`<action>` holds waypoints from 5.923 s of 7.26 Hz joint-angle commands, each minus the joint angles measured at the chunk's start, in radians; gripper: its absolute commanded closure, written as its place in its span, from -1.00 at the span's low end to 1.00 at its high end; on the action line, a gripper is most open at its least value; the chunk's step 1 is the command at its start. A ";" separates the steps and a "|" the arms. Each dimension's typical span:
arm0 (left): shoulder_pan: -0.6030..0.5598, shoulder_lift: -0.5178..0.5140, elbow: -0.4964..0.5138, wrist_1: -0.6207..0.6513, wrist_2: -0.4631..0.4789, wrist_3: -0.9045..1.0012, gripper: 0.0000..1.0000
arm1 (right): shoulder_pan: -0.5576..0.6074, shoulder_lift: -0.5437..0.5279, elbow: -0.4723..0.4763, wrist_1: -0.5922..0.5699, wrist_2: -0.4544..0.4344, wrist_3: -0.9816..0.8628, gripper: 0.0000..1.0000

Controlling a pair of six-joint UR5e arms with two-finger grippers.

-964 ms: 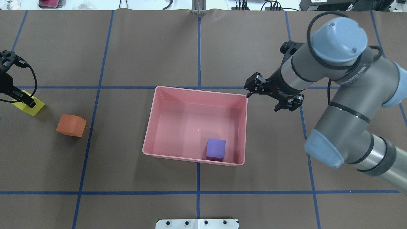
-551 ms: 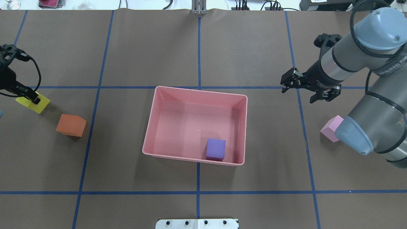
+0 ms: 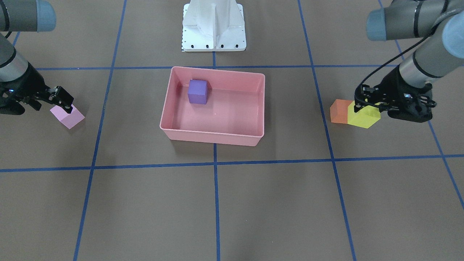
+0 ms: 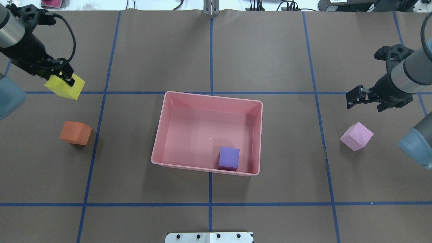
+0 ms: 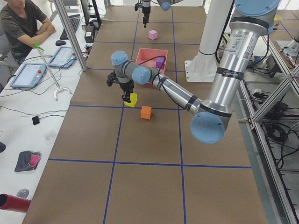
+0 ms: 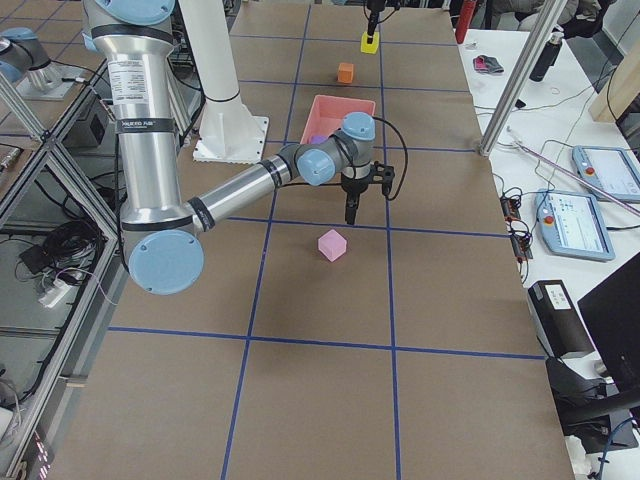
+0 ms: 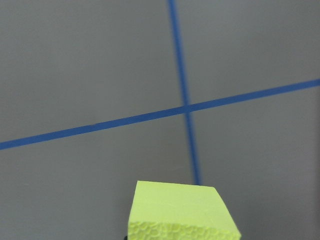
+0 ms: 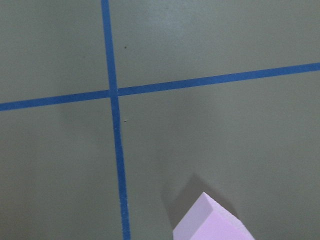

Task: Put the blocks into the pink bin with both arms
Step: 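Carry the yellow cube into the bin while the right gripper grasps the light pink cube, then release the yellow cube while the right gripper carries the light pink cube to the bin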

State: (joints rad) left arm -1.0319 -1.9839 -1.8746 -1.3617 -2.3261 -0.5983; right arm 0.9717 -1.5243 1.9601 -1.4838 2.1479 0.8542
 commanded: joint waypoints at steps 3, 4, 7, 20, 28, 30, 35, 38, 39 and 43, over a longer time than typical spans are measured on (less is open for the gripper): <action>0.272 -0.313 0.073 0.036 0.105 -0.487 1.00 | 0.013 -0.112 -0.078 0.162 0.010 -0.359 -0.99; 0.294 -0.340 0.098 0.035 0.112 -0.509 1.00 | 0.009 -0.105 -0.075 0.163 0.012 -0.354 -0.99; 0.355 -0.368 0.143 0.027 0.175 -0.512 1.00 | -0.004 -0.106 -0.072 0.166 0.070 -0.249 -0.99; 0.477 -0.371 0.203 0.013 0.218 -0.546 0.85 | -0.157 -0.123 -0.096 0.250 -0.077 -0.780 -0.97; 0.483 -0.368 0.223 -0.028 0.218 -0.554 -0.98 | -0.160 -0.114 -0.125 0.250 -0.062 -0.779 0.84; 0.443 -0.369 0.193 -0.025 0.214 -0.554 -0.98 | -0.153 -0.111 -0.116 0.247 -0.050 -0.777 1.00; 0.210 0.079 -0.116 -0.027 0.205 -0.167 -0.98 | -0.125 0.154 -0.064 0.160 -0.048 -0.265 1.00; 0.064 0.229 -0.100 -0.033 0.202 0.127 -0.98 | -0.227 0.517 -0.061 -0.227 -0.112 -0.060 1.00; 0.062 0.235 -0.081 -0.071 0.170 0.133 -0.98 | -0.313 0.557 -0.064 -0.233 -0.181 0.060 1.00; 0.033 0.317 -0.023 -0.223 0.160 0.128 -0.98 | -0.465 0.647 -0.136 -0.234 -0.281 0.232 1.00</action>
State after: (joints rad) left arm -1.0030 -1.6706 -1.9098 -1.5557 -2.1650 -0.4272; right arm 0.5390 -0.8920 1.8439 -1.7172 1.8807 1.0622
